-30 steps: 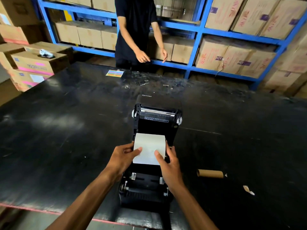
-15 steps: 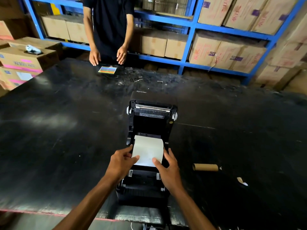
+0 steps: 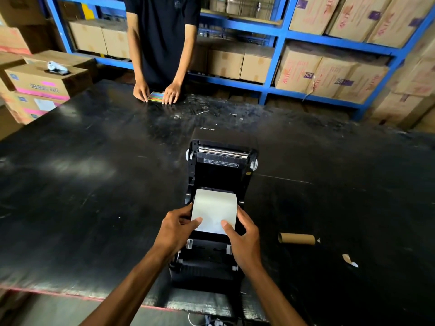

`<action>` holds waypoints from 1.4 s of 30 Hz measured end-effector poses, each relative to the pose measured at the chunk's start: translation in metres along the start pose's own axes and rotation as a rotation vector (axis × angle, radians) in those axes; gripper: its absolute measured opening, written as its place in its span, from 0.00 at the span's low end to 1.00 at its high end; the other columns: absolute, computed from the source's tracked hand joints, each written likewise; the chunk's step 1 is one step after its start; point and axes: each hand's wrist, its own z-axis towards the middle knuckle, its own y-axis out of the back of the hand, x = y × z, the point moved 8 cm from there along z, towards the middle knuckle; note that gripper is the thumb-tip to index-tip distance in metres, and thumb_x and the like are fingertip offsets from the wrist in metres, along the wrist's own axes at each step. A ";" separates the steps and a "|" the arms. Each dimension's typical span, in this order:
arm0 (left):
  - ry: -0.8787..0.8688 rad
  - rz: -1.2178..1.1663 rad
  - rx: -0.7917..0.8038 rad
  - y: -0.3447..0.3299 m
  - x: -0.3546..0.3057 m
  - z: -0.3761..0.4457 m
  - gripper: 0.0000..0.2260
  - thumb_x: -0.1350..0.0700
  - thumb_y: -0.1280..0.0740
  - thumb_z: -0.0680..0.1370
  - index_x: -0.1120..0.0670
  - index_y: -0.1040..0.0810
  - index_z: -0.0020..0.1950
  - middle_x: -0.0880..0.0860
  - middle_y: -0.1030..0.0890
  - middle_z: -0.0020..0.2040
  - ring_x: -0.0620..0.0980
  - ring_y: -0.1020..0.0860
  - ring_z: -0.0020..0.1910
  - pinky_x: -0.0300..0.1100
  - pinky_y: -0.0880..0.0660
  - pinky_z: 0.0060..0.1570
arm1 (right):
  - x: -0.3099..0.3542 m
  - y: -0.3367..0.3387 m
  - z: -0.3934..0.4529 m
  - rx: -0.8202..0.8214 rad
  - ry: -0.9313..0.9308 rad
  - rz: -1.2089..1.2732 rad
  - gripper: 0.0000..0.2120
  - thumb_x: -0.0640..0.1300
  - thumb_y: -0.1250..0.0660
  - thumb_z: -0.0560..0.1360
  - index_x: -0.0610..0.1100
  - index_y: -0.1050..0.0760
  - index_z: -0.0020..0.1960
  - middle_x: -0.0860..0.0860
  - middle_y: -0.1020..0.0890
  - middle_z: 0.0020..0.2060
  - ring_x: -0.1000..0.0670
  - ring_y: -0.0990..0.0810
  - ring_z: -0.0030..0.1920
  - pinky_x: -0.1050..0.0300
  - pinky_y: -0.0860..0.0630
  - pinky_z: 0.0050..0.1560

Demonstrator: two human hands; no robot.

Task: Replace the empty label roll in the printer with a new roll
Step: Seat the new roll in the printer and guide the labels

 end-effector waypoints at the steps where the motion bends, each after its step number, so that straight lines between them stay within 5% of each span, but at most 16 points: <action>1: 0.012 -0.001 -0.002 0.000 0.001 0.001 0.14 0.57 0.30 0.74 0.45 0.19 0.59 0.43 0.14 0.43 0.46 0.17 0.43 0.38 0.22 0.48 | 0.002 -0.001 0.000 0.007 0.005 -0.006 0.26 0.53 0.31 0.68 0.51 0.27 0.66 0.52 0.24 0.65 0.54 0.28 0.67 0.45 0.29 0.67; 3: 0.027 0.020 -0.041 0.001 0.003 0.002 0.16 0.59 0.30 0.74 0.48 0.20 0.61 0.46 0.14 0.45 0.45 0.17 0.44 0.37 0.22 0.49 | 0.005 0.000 0.001 0.016 0.004 -0.055 0.25 0.53 0.31 0.68 0.52 0.26 0.65 0.52 0.25 0.67 0.53 0.31 0.69 0.44 0.34 0.70; 5: 0.002 0.092 -0.087 0.002 0.001 0.004 0.17 0.62 0.30 0.73 0.51 0.20 0.60 0.51 0.15 0.41 0.42 0.19 0.39 0.26 0.27 0.40 | 0.006 0.005 0.000 0.001 -0.015 -0.163 0.24 0.50 0.30 0.71 0.53 0.28 0.66 0.58 0.31 0.68 0.54 0.42 0.73 0.49 0.47 0.75; 7: -0.033 0.158 -0.100 0.004 -0.002 0.005 0.16 0.65 0.31 0.72 0.53 0.18 0.58 0.54 0.15 0.38 0.40 0.22 0.34 0.21 0.31 0.32 | 0.006 0.007 -0.001 0.024 -0.002 -0.244 0.26 0.51 0.31 0.72 0.53 0.31 0.68 0.63 0.37 0.67 0.59 0.49 0.73 0.55 0.56 0.72; 9: -0.058 0.181 -0.073 0.007 0.000 0.007 0.16 0.64 0.30 0.71 0.53 0.18 0.58 0.53 0.14 0.40 0.38 0.19 0.36 0.19 0.31 0.34 | 0.004 0.005 -0.005 0.062 0.019 -0.280 0.29 0.54 0.34 0.70 0.54 0.34 0.70 0.64 0.41 0.68 0.61 0.52 0.72 0.55 0.59 0.71; 19: -0.052 0.206 -0.036 0.012 0.005 0.010 0.19 0.61 0.27 0.71 0.56 0.20 0.62 0.52 0.16 0.38 0.42 0.20 0.36 0.22 0.28 0.35 | 0.009 0.014 0.000 0.121 -0.029 -0.303 0.27 0.53 0.30 0.70 0.53 0.30 0.68 0.54 0.37 0.73 0.52 0.47 0.75 0.51 0.51 0.74; 23: -0.057 0.241 -0.081 0.013 -0.004 0.005 0.05 0.57 0.29 0.73 0.48 0.17 0.46 0.50 0.18 0.31 0.37 0.25 0.28 0.25 0.31 0.30 | 0.014 0.024 0.001 -0.053 -0.022 -0.308 0.12 0.51 0.28 0.69 0.45 0.19 0.48 0.49 0.24 0.60 0.49 0.32 0.65 0.56 0.40 0.62; 25: -0.045 0.254 -0.114 0.013 -0.003 0.003 0.03 0.55 0.29 0.73 0.49 0.16 0.45 0.50 0.17 0.32 0.39 0.23 0.30 0.28 0.30 0.31 | 0.014 0.025 -0.004 -0.127 -0.026 -0.330 0.11 0.50 0.27 0.68 0.43 0.22 0.35 0.49 0.22 0.54 0.49 0.29 0.60 0.59 0.43 0.54; 28: -0.016 0.266 -0.130 0.013 0.002 -0.002 0.08 0.54 0.28 0.72 0.53 0.16 0.50 0.50 0.16 0.36 0.44 0.19 0.36 0.37 0.26 0.36 | 0.011 0.025 -0.012 -0.171 -0.039 -0.340 0.14 0.49 0.26 0.68 0.43 0.25 0.31 0.50 0.22 0.51 0.49 0.29 0.59 0.59 0.44 0.54; 31: 0.007 0.234 -0.145 0.013 0.008 -0.005 0.06 0.57 0.27 0.71 0.56 0.16 0.46 0.48 0.18 0.34 0.42 0.20 0.36 0.32 0.27 0.35 | 0.009 0.023 -0.015 -0.141 -0.048 -0.304 0.12 0.46 0.27 0.69 0.44 0.25 0.31 0.55 0.26 0.50 0.50 0.29 0.60 0.58 0.43 0.56; 37: 0.049 0.169 -0.155 0.016 0.020 -0.009 0.05 0.59 0.26 0.70 0.58 0.18 0.43 0.49 0.18 0.35 0.42 0.20 0.35 0.26 0.30 0.32 | 0.005 0.025 -0.021 -0.019 -0.094 -0.245 0.10 0.46 0.28 0.70 0.54 0.24 0.32 0.52 0.29 0.66 0.50 0.37 0.69 0.53 0.46 0.65; 42: 0.036 0.156 -0.110 0.012 0.025 -0.011 0.06 0.63 0.26 0.70 0.58 0.21 0.44 0.50 0.19 0.33 0.45 0.22 0.31 0.34 0.26 0.31 | 0.000 0.022 -0.026 0.025 -0.133 -0.286 0.13 0.46 0.29 0.71 0.57 0.27 0.31 0.48 0.31 0.70 0.48 0.39 0.71 0.51 0.46 0.68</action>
